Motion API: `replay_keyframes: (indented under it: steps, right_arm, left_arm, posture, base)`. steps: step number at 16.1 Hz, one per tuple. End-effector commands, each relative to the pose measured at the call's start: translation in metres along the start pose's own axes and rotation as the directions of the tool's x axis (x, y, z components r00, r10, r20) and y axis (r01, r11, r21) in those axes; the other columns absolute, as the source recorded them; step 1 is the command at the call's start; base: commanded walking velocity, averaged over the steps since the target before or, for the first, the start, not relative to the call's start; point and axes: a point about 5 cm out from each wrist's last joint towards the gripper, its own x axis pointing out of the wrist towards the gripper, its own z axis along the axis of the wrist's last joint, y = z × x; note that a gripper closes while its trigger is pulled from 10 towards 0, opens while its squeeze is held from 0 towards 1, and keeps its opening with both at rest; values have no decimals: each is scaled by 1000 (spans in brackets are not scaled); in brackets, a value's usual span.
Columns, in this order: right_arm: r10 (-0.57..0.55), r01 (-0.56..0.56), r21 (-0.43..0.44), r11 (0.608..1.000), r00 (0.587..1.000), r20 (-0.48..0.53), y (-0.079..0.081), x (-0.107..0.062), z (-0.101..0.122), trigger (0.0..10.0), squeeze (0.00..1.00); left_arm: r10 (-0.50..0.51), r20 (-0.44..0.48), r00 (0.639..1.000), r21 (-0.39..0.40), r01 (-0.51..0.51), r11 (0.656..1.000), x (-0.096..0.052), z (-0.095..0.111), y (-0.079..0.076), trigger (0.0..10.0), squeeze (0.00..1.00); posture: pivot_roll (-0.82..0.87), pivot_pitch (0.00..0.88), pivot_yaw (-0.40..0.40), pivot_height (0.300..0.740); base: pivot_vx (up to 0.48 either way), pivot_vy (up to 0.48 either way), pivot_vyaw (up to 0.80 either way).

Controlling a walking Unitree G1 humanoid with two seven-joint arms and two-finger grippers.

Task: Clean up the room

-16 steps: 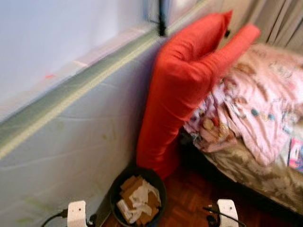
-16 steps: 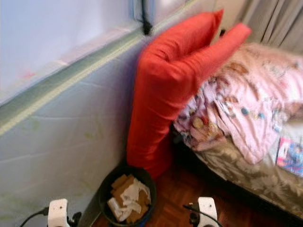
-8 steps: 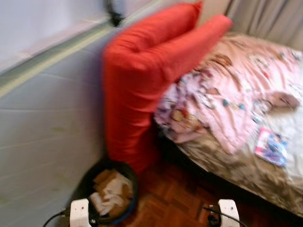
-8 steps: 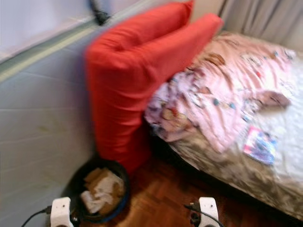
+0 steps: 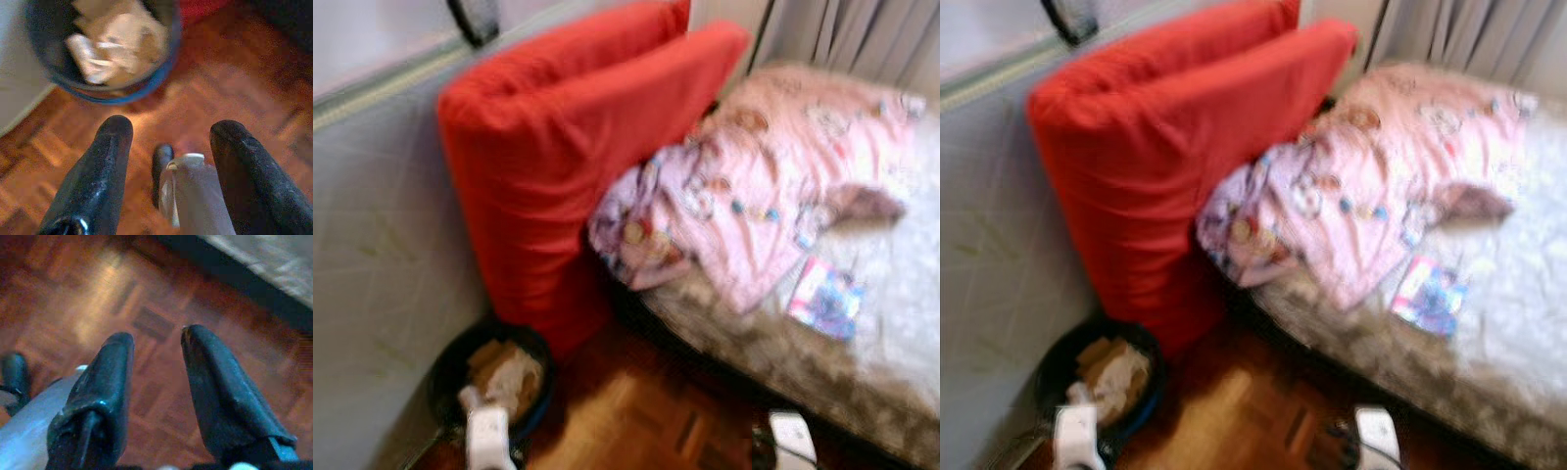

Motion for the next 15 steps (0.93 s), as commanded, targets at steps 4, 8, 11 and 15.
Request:
replay_keyframes:
  steps: [4,8,11,15]
  right_arm:
    - [6,-5,2,1000,1000,-15,4,0,-4,10000,0]
    - [8,-8,-4,1000,1000,-20,4,-1,-6,10000,0]
    - [9,-9,-5,1000,1000,-23,5,-1,-7,10000,0]
    - [16,-17,-13,1000,999,-42,5,-1,-9,10000,0]
  left_arm:
    - [16,-34,999,18,-15,1000,-3,-9,8,10000,0]
    - [13,-38,999,27,-12,1000,-4,-10,9,10000,0]
    - [6,-41,999,34,-5,999,-4,-10,9,10000,0]
    - [-2,-36,999,40,4,999,-3,-9,8,10000,0]
  posture:
    - [29,121,-44,740]
    - [25,92,-37,740]
    - [24,78,-35,740]
    - [25,62,-29,740]
  base:
    - [0,-375,0]
    - [0,-374,0]
    - [0,-372,0]
    - [0,-375,-538]
